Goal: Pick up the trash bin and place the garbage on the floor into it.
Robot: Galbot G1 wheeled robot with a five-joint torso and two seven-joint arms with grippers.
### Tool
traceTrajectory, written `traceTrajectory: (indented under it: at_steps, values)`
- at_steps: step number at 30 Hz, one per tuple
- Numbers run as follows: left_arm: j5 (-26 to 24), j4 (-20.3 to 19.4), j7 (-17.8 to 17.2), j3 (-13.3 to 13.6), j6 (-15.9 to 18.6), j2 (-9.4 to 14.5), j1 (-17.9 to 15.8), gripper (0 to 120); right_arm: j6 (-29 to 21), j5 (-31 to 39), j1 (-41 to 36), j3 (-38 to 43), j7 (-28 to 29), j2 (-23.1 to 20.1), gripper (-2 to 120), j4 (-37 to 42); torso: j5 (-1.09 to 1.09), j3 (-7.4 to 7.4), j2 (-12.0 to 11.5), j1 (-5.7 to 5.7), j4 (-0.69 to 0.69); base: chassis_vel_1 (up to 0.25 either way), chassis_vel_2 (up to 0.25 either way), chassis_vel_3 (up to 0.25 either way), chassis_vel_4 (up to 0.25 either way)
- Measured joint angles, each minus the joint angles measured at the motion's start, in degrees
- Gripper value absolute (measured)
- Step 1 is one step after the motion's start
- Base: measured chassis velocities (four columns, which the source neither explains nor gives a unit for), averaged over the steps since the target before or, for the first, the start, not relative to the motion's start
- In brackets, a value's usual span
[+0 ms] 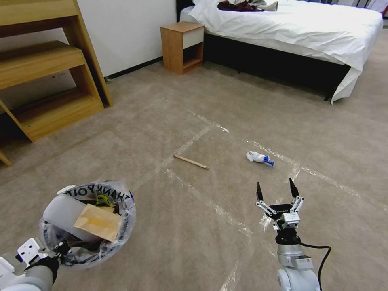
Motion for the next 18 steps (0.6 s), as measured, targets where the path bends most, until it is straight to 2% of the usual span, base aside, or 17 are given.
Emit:
traceTrajectory:
  at_steps: [18]
  values:
    - [-0.01, 0.48, -0.13, 0.11, -0.13, 0.03, -0.45, 0, -0.04, 0.00, 0.84, -0.78, 0.15, 0.15, 100, -1.28, 0.00, 0.00, 0.00, 0.00, 0.00, -0.131, 0.135, 0.137, -0.130]
